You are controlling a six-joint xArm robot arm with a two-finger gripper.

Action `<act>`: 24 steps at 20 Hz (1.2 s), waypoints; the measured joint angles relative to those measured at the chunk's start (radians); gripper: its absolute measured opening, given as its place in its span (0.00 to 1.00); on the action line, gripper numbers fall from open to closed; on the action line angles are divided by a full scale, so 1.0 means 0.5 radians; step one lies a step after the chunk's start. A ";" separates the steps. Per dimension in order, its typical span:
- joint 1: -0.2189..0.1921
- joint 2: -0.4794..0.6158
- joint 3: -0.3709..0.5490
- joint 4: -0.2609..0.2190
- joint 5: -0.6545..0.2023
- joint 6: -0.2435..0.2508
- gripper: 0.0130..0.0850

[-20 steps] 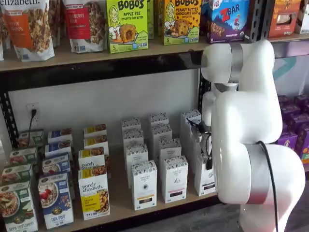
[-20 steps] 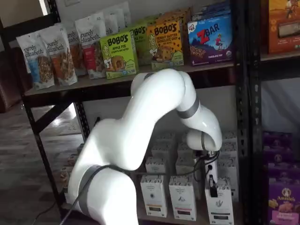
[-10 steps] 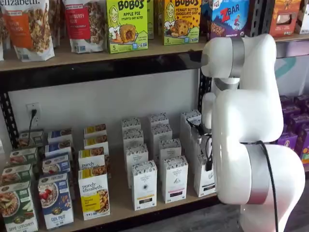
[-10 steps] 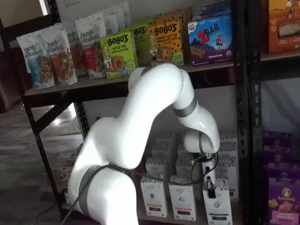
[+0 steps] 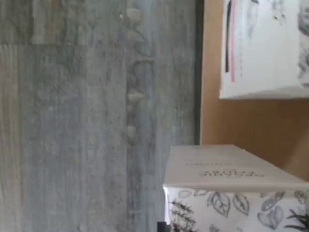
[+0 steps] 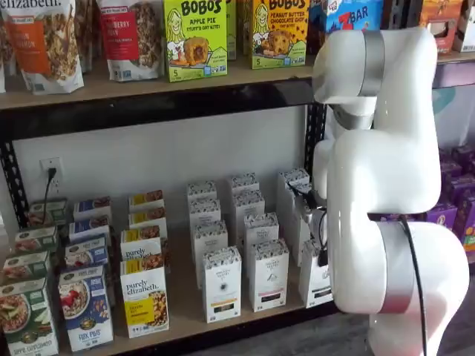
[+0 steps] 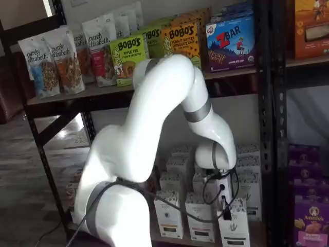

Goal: Pick up the white box with a green strip in the middle, on the bottom shelf, the sixth box from the left

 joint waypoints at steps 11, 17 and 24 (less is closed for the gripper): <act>-0.012 -0.595 0.743 -0.292 -0.070 0.275 0.50; -0.028 -0.956 1.084 -0.371 -0.051 0.334 0.50; 0.010 -1.316 1.282 -0.115 0.125 0.119 0.50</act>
